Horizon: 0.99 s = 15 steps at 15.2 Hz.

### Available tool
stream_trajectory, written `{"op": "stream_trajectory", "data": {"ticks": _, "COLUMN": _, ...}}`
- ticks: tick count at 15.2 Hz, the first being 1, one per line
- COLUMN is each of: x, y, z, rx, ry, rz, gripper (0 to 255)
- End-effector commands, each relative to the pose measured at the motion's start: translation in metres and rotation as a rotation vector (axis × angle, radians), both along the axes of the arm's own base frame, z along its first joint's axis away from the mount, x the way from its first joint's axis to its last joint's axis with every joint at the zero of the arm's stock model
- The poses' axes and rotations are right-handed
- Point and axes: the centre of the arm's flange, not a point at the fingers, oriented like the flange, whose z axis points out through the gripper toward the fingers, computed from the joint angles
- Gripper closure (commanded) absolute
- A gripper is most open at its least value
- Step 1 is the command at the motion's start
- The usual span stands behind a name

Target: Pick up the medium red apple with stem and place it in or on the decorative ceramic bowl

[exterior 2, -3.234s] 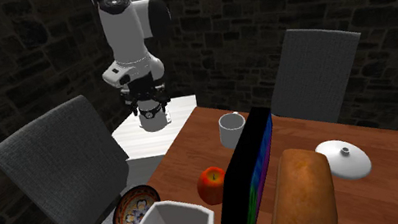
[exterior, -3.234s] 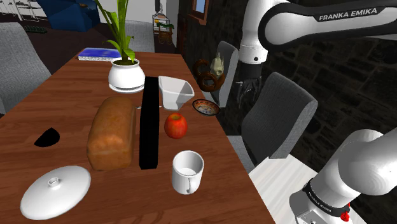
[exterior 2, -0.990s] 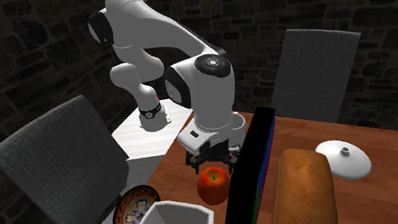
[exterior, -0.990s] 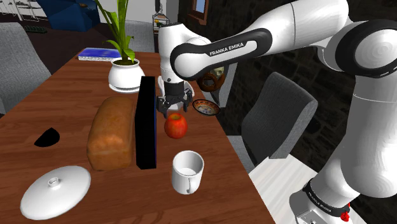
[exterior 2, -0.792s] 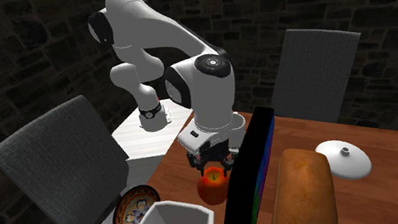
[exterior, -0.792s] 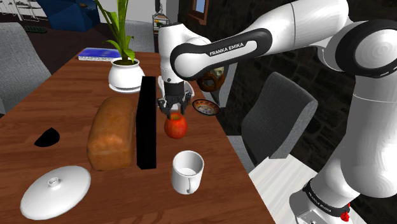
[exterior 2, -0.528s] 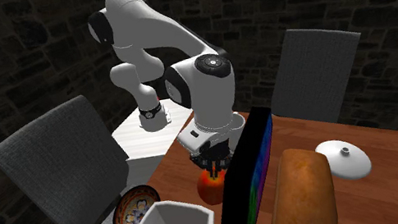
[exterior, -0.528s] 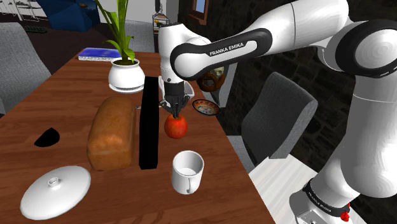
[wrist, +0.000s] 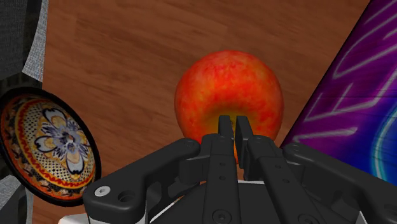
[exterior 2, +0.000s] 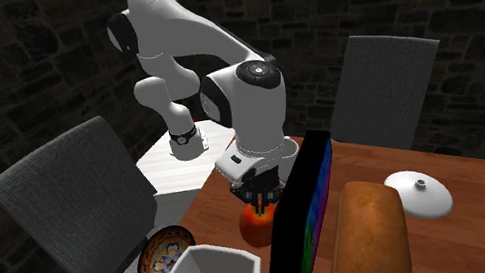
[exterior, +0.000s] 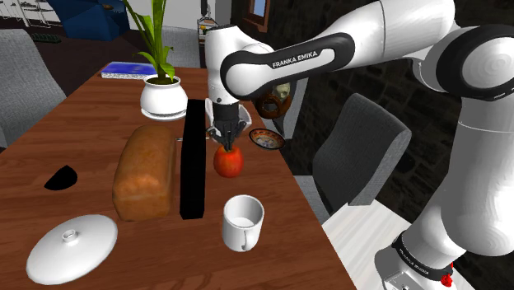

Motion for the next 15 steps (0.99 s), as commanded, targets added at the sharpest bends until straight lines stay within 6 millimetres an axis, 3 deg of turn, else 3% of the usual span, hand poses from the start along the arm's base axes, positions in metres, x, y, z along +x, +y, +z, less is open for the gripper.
{"op": "stream_trajectory", "data": {"ticks": 1, "x": 0.0, "y": 0.001, "z": 0.011, "rx": 0.001, "ry": -0.001, "rz": 0.0, "gripper": 255}}
{"op": "stream_trajectory", "data": {"ticks": 15, "x": 0.0, "y": 0.001, "z": 0.085, "rx": 0.001, "ry": -0.001, "rz": 0.0, "gripper": 255}}
